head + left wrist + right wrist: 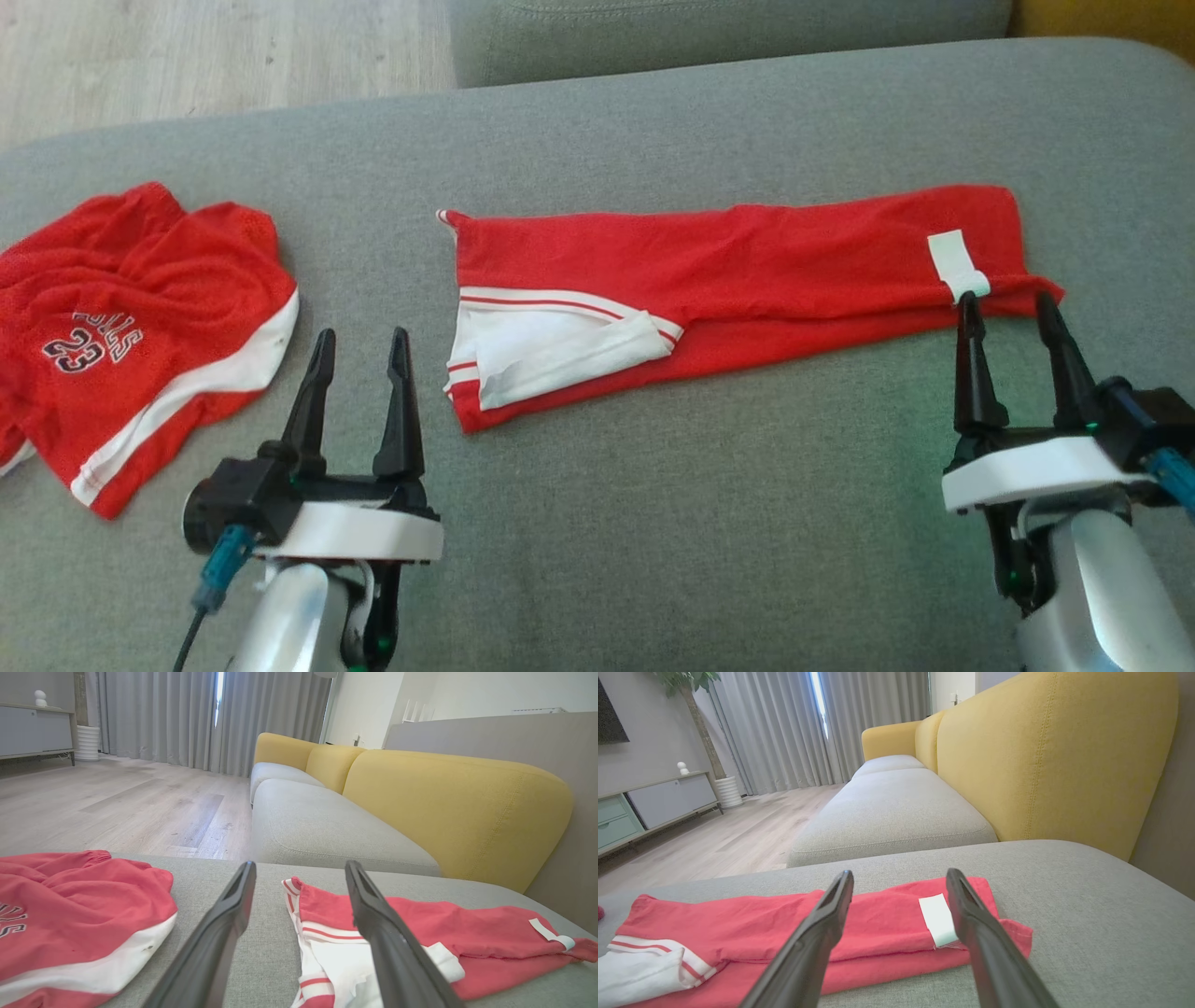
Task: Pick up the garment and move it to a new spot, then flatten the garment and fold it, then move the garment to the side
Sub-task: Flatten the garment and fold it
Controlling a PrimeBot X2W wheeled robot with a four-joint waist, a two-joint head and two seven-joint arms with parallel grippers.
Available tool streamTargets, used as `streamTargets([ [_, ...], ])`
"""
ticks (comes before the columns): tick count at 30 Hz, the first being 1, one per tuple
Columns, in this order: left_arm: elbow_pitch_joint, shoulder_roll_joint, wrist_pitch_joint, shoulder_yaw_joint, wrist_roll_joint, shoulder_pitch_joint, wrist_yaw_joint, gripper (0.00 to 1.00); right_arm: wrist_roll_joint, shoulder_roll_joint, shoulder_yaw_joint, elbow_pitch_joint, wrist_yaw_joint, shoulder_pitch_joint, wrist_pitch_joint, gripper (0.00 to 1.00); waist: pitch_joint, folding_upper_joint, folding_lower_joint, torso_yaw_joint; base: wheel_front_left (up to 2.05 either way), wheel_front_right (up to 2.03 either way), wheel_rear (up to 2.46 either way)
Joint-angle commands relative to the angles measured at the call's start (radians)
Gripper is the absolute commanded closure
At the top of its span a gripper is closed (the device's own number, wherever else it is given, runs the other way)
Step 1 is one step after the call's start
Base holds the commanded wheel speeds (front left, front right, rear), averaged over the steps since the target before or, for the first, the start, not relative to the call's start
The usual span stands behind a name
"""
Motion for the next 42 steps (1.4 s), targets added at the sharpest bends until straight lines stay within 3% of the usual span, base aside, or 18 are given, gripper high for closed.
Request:
streamTargets([
  [1,-0.026,0.002,-0.005,0.038,0.011,-0.052,-0.005,0.0,-0.013,-0.005,0.014,-0.023,-0.001,-0.044,-0.005,0.0,0.009,0.0,-0.0001,0.003,0.0,0.0,0.0],
  [14,-0.022,-0.002,-0.005,0.012,0.012,-0.115,-0.02,0.0,-0.002,-0.065,-0.175,0.206,-0.001,-0.264,0.17,0.0,0.098,0.0,-0.0001,0.057,0.0,0.0,0.0],
  [23,-0.018,-0.002,-0.005,-0.025,-0.003,-0.153,-0.014,0.0,-0.149,-0.114,-0.377,0.43,-0.001,-0.421,0.264,0.0,0.154,0.0,-0.0001,0.094,0.0,0.0,0.0],
  [31,-0.02,-0.002,-0.005,-0.026,-0.007,-0.171,-0.008,0.0,-0.21,-0.112,-0.401,0.567,-0.001,-0.483,0.32,0.0,0.184,0.0,-0.0001,0.1,0.0,0.0,0.0],
  [32,-0.02,-0.002,-0.005,-0.025,-0.007,-0.172,-0.008,0.0,-0.21,-0.112,-0.399,0.578,-0.001,-0.487,0.324,0.04,0.185,0.0,-0.0001,0.099,0.0,0.0,0.0],
  [33,-0.019,-0.002,-0.005,-0.023,-0.006,-0.173,-0.008,0.0,-0.209,-0.112,-0.395,0.589,-0.001,-0.492,0.327,0.4,0.187,0.0,-0.0001,0.097,0.0,0.0,0.0],
  [34,-0.019,-0.002,-0.005,-0.022,-0.005,-0.176,-0.008,0.0,-0.206,-0.113,-0.391,0.597,-0.001,-0.496,0.326,1.0,0.188,0.0,-0.0001,0.095,0.0,0.0,0.0],
  [42,-0.013,-0.002,-0.005,0.0,0.007,-0.172,-0.011,0.0,-0.158,-0.155,-0.364,0.624,-0.001,-0.511,0.268,1.0,0.168,0.0,-0.0001,0.067,0.0,0.0,0.0],
])
